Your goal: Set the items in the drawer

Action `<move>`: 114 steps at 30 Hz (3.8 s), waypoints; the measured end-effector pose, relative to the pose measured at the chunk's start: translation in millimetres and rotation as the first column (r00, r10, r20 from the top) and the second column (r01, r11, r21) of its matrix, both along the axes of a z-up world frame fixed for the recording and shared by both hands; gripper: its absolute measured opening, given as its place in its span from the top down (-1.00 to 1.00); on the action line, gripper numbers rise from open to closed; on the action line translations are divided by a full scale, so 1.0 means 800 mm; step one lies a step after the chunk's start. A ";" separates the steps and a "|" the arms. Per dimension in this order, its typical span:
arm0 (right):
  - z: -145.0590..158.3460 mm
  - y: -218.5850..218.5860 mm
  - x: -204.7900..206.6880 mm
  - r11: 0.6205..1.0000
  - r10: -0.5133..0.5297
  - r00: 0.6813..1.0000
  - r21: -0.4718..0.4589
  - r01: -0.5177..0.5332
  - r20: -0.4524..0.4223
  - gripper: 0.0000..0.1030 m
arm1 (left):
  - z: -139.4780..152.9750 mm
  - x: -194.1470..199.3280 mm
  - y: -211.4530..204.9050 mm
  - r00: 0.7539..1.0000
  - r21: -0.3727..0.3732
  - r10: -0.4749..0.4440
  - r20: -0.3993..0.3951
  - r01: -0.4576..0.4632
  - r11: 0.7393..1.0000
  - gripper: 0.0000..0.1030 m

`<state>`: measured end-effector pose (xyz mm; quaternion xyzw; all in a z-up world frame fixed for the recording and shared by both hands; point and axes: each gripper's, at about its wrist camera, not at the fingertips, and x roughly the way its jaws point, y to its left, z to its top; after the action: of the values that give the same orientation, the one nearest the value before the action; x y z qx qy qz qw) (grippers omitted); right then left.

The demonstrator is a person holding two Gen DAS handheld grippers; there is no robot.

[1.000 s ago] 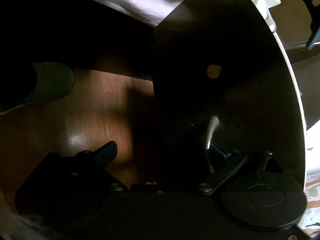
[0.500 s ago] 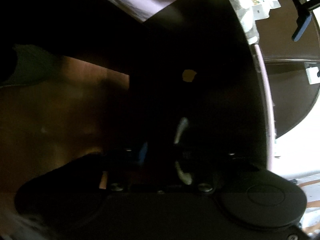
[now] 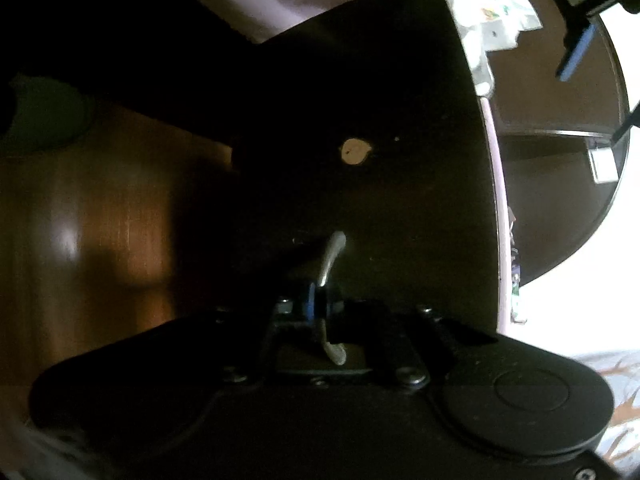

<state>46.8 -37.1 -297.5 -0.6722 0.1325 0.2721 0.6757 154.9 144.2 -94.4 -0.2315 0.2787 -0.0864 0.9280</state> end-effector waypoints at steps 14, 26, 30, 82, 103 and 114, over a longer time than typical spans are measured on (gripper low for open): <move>0.005 0.010 0.054 0.998 -0.062 0.998 0.032 0.062 0.003 1.00 | -0.005 0.004 0.007 1.000 -0.032 0.003 -0.004 -0.003 0.999 -0.13; -0.010 0.029 0.150 0.996 -0.088 0.994 0.006 0.088 0.063 1.00 | -0.007 0.009 0.004 1.000 0.020 -0.005 -0.014 0.006 1.000 -0.13; -0.011 0.035 0.178 0.994 -0.109 0.992 -0.002 0.110 0.061 1.00 | -0.007 0.011 0.002 1.000 0.061 0.001 -0.015 0.000 0.998 -0.13; 0.039 -0.045 0.269 0.493 -0.582 0.471 0.173 0.853 -0.662 -0.55 | -0.047 0.036 -0.023 0.985 0.179 -0.009 -0.175 0.040 0.983 -0.55; 0.217 -0.141 0.072 0.167 -0.454 0.415 0.382 0.909 -0.789 -0.67 | 0.019 -0.048 -0.124 0.988 0.369 0.029 -0.150 0.029 0.929 -0.58; 0.281 -0.167 0.012 0.117 -0.451 0.484 0.488 0.865 -0.750 -0.67 | 0.065 -0.139 -0.171 0.994 0.433 0.034 -0.104 0.015 0.901 -0.62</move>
<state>56.3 -170.4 -72.4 -0.0372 0.4193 0.0923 0.9024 43.7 7.7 -42.4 -0.0255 0.3400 -0.0051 0.9401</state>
